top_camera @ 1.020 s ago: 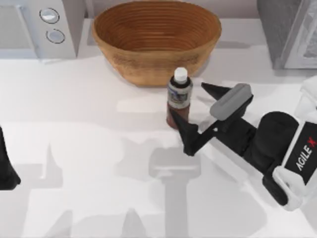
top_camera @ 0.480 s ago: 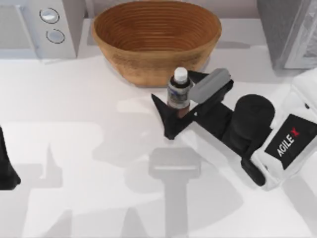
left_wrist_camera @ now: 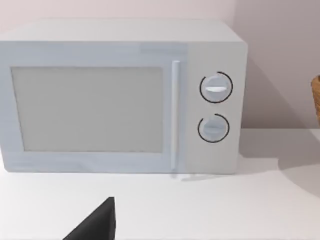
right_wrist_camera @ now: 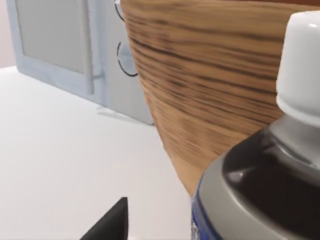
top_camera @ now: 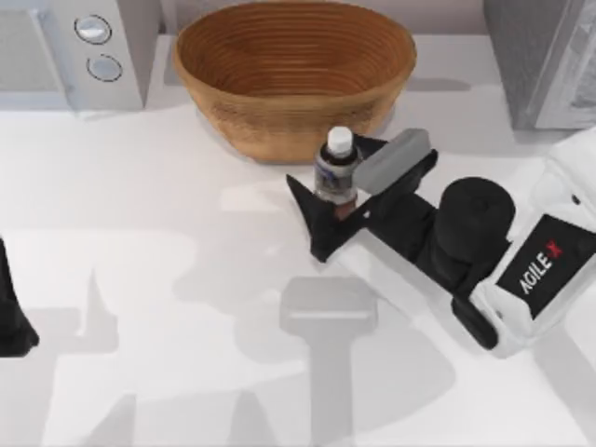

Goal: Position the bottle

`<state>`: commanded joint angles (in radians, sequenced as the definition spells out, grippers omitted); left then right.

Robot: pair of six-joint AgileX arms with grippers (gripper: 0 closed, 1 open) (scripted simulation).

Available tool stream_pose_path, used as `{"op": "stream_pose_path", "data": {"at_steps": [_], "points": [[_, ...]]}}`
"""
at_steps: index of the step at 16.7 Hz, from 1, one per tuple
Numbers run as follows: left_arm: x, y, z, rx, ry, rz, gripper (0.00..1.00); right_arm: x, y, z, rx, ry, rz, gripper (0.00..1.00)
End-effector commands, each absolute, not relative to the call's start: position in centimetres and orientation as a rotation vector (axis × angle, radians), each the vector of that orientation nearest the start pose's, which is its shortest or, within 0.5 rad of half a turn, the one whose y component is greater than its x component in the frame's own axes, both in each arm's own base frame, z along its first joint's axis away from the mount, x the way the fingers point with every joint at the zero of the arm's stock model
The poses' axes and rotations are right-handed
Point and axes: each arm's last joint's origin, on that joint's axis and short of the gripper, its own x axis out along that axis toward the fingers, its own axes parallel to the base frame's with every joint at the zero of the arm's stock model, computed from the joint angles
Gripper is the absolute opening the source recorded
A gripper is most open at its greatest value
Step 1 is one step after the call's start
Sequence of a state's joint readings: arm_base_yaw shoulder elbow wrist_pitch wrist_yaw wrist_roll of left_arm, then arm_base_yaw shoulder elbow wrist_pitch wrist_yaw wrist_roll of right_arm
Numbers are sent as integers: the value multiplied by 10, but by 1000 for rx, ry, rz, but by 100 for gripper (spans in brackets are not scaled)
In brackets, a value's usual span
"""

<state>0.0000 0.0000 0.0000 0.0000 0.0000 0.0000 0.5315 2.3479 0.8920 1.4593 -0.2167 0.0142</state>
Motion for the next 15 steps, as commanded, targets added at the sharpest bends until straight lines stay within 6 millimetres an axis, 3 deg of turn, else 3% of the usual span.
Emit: {"op": "stream_pose_path", "data": {"at_steps": [10,15], "points": [[106,-1,160,0,0,0,100,336,209,51,2,0,775,2],[106,-1,160,0,0,0,100,336,209,51,2,0,775,0]]}}
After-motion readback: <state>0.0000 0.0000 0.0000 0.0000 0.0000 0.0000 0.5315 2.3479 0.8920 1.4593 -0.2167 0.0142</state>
